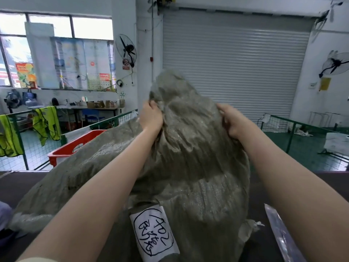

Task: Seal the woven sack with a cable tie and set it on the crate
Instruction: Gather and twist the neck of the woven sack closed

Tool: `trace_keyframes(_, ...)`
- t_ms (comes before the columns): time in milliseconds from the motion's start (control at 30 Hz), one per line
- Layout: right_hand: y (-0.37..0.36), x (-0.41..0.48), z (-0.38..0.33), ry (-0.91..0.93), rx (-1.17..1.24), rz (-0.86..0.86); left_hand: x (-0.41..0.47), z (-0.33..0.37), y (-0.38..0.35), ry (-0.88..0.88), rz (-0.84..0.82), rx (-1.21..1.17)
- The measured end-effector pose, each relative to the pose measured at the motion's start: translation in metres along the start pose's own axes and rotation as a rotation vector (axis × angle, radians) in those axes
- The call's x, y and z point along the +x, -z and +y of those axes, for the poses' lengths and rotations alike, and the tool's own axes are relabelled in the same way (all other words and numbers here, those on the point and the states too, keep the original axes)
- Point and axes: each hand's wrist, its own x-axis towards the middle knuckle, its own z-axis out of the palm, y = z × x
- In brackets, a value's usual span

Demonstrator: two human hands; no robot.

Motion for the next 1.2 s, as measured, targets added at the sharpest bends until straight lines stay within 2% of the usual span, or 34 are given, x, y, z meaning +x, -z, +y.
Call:
trace_keyframes(67, 0.004, 0.002, 0.010, -0.111, -0.104, -0.015, 0.008, 0.007, 0.007, 0.068, 0.052, -0.122)
trace_keyframes(133, 0.006, 0.003, 0.017, -0.157, -0.011, -0.098, 0.012, 0.012, 0.012, 0.057, 0.062, -0.163)
trace_keyframes(200, 0.002, 0.001, 0.018, -0.146, 0.060, -0.226, 0.011, 0.015, 0.015, -0.022, 0.029, -0.180)
trace_keyframes(267, -0.010, -0.002, 0.016, -0.104, 0.009, -0.327, 0.006, 0.020, 0.016, -0.083, -0.041, -0.226)
trace_keyframes(333, -0.024, -0.004, 0.011, -0.032, -0.045, -0.356, 0.004, 0.022, 0.015, -0.117, -0.104, -0.223)
trace_keyframes(400, -0.039, -0.001, 0.004, 0.080, -0.050, -0.272, 0.002, 0.022, 0.016, -0.125, -0.200, -0.190)
trace_keyframes(500, -0.055, 0.008, -0.005, 0.246, -0.015, -0.013, -0.002, 0.020, 0.021, -0.105, -0.372, -0.074)
trace_keyframes(567, -0.057, 0.016, -0.016, 0.303, 0.054, 0.058, -0.003, 0.020, 0.025, -0.054, -0.412, 0.057)
trace_keyframes(633, -0.058, 0.020, -0.031, 0.355, 0.101, 0.086, -0.005, 0.023, 0.029, -0.097, -0.292, 0.230)
trace_keyframes(700, -0.060, 0.022, -0.051, 0.410, 0.092, 0.085, -0.013, 0.029, 0.031, -0.316, -0.081, 0.374)
trace_keyframes(733, -0.061, 0.021, -0.060, 0.431, 0.082, 0.067, -0.017, 0.034, 0.030, -0.419, -0.023, 0.363)
trace_keyframes(767, -0.062, 0.020, -0.069, 0.445, 0.074, 0.034, -0.021, 0.039, 0.027, -0.464, -0.038, 0.337)
trace_keyframes(867, -0.072, 0.010, -0.089, 0.442, 0.077, -0.109, -0.026, 0.054, 0.016, -0.345, -0.220, 0.357)
trace_keyframes(1000, -0.070, -0.007, -0.091, 0.457, 0.128, -0.357, -0.018, 0.061, 0.011, -0.343, -0.179, 0.292)
trace_keyframes(1100, -0.048, -0.012, -0.075, 0.445, -0.171, -0.308, -0.016, 0.057, 0.013, -0.260, -0.221, 0.086)
trace_keyframes(1200, -0.027, -0.011, -0.049, 0.274, -0.286, -0.347, -0.016, 0.057, 0.015, -0.114, -0.224, -0.161)
